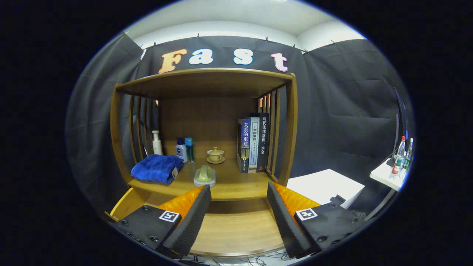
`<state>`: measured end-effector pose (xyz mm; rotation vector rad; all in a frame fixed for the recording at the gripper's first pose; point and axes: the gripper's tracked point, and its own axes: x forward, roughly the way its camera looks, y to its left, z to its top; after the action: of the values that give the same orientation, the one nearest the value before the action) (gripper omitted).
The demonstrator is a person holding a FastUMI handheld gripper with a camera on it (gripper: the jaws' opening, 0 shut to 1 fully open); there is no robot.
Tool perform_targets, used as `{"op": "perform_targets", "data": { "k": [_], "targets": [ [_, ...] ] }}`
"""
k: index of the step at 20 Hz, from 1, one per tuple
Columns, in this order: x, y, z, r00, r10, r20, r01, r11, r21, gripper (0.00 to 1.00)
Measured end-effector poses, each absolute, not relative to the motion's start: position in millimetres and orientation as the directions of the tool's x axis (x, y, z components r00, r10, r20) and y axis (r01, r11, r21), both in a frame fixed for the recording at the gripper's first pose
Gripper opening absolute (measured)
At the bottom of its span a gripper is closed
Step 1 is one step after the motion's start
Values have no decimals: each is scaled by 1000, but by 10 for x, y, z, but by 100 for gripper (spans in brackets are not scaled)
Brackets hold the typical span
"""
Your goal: Pull open the drawer, take out the items inside it, and place them on the countertop above the cabinet.
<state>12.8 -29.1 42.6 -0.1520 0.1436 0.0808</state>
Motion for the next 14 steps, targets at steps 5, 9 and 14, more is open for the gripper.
{"op": "perform_targets", "data": {
  "k": [5, 9, 14],
  "targets": [
    [-215, -446, 207, 994, 41, -100, -51, 994, -93, 99],
    [-563, -638, -103, 994, 38, -99, -43, 998, -50, 98],
    [-851, -936, -558, 993, 13, -115, -19, 998, -56, 99]
  ]
}}
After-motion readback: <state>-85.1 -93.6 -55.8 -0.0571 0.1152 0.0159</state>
